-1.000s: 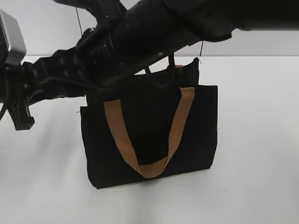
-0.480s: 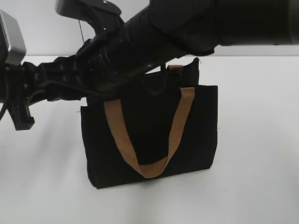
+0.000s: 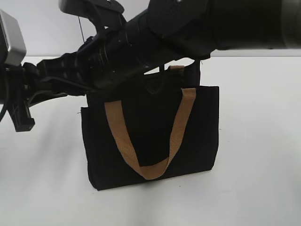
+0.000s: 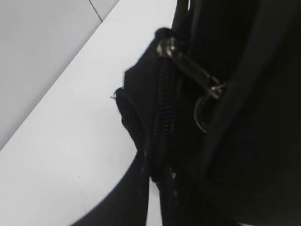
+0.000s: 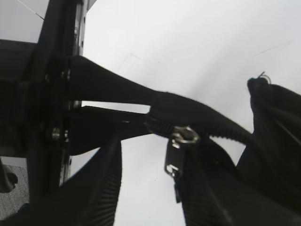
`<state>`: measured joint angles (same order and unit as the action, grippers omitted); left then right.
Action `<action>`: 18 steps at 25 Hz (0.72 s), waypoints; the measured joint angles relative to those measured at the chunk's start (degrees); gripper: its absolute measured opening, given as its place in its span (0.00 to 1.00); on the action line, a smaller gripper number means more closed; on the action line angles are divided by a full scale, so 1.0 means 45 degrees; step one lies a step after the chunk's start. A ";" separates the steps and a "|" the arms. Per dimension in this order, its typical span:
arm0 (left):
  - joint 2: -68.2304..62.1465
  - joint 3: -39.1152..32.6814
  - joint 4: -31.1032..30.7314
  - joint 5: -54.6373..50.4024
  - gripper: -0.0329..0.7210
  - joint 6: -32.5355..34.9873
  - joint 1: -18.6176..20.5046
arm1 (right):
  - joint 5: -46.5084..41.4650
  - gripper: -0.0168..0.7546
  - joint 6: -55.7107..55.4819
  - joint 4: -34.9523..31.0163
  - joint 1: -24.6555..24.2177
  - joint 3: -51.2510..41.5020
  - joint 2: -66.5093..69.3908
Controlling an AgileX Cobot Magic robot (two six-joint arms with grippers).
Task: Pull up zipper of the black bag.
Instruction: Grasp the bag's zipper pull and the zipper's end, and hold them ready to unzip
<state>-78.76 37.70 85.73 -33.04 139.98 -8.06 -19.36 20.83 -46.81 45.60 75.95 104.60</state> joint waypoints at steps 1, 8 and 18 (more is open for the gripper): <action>0.0000 0.0000 0.0000 -0.0010 0.07 0.0000 0.0000 | 0.0011 0.38 0.0000 0.0000 0.0000 0.0000 0.0057; 0.0003 0.0000 0.0000 -0.0042 0.07 0.0000 0.0000 | -0.0018 0.14 0.0009 0.0040 0.0000 0.0000 0.0192; 0.0016 0.0000 -0.1322 0.0800 0.07 -0.1431 -0.0014 | -0.1410 0.02 0.0009 0.1019 -0.0153 0.0000 0.0133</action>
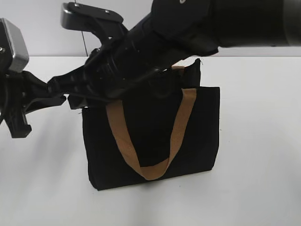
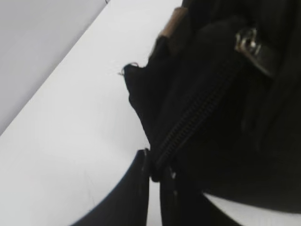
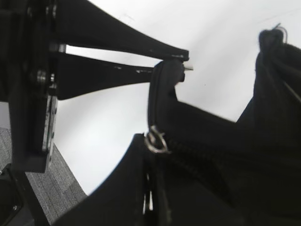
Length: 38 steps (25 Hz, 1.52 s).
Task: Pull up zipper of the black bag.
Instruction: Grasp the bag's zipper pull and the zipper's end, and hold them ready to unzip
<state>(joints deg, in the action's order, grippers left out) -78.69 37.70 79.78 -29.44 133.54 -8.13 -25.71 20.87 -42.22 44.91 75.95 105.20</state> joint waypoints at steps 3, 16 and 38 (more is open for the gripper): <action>0.0011 0.0000 -0.1272 -0.0042 0.07 -0.1616 -0.0014 | -0.0469 0.02 0.0000 0.0034 -0.0411 0.0000 -0.0216; 0.0067 0.0035 -0.2571 -0.0402 0.06 -0.3564 0.0233 | -0.3451 0.02 0.0231 0.0201 -0.2706 0.0000 -0.0828; 0.0144 0.0141 -0.1963 -0.1019 0.06 -0.4142 0.0646 | -0.3929 0.02 -0.1941 -0.1163 -0.3482 -0.0038 -0.1499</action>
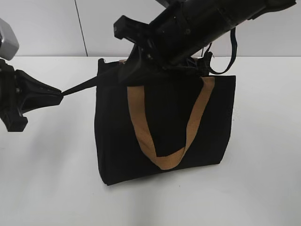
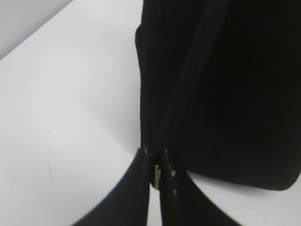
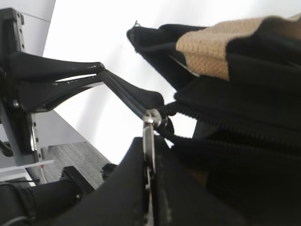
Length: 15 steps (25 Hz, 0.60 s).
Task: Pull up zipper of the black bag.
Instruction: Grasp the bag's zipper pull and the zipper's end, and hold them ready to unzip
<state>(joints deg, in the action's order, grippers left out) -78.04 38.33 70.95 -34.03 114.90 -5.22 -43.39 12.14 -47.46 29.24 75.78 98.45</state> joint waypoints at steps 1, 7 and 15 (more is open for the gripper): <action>0.0000 0.0000 0.0000 0.0012 0.06 -0.0011 0.0000 | 0.0031 0.02 -0.0410 -0.0089 0.0000 0.0000 0.0000; 0.0000 0.0000 -0.0055 0.0183 0.06 -0.0063 0.0056 | 0.0041 0.02 -0.2588 -0.0245 -0.0014 0.0000 0.0000; 0.0000 -0.0011 -0.1001 0.0796 0.06 -0.0836 0.0112 | -0.0399 0.02 -0.3420 -0.0009 -0.0511 0.0000 -0.0089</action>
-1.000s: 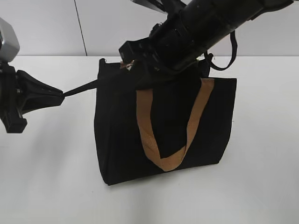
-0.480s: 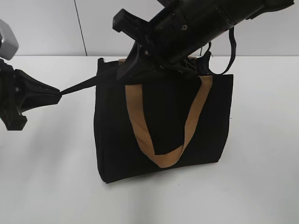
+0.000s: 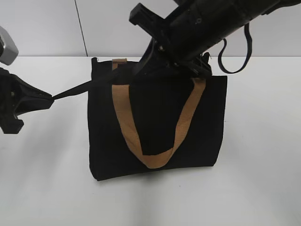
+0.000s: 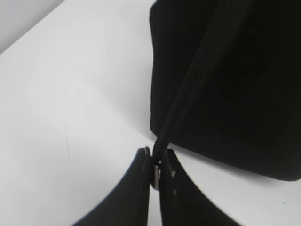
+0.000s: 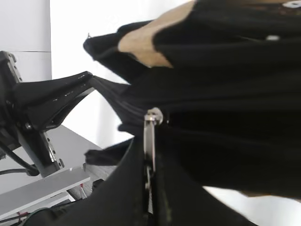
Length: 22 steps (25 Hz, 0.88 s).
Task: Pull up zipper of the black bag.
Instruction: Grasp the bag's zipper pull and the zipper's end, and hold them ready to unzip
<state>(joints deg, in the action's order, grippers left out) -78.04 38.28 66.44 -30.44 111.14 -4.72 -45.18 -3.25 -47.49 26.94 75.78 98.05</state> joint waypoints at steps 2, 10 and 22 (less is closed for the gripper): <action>0.0000 0.0000 -0.0665 0.0123 0.06 -0.0713 0.0000 | -0.0335 0.02 -0.0010 0.0030 -0.0409 0.0000 -0.0016; 0.0000 -0.0012 -0.1399 0.0814 0.06 -0.1228 0.0104 | -0.1857 0.02 0.1189 0.0458 -0.2319 0.0000 -0.0112; -0.0012 -0.0012 -0.0883 0.0002 0.06 -0.1233 -0.0012 | -0.3248 0.03 0.2948 0.0481 -0.3652 0.0000 -0.0127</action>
<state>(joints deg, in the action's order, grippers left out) -78.09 38.23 62.47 -30.44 105.59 -4.77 -59.80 10.01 -45.33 10.51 75.78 97.48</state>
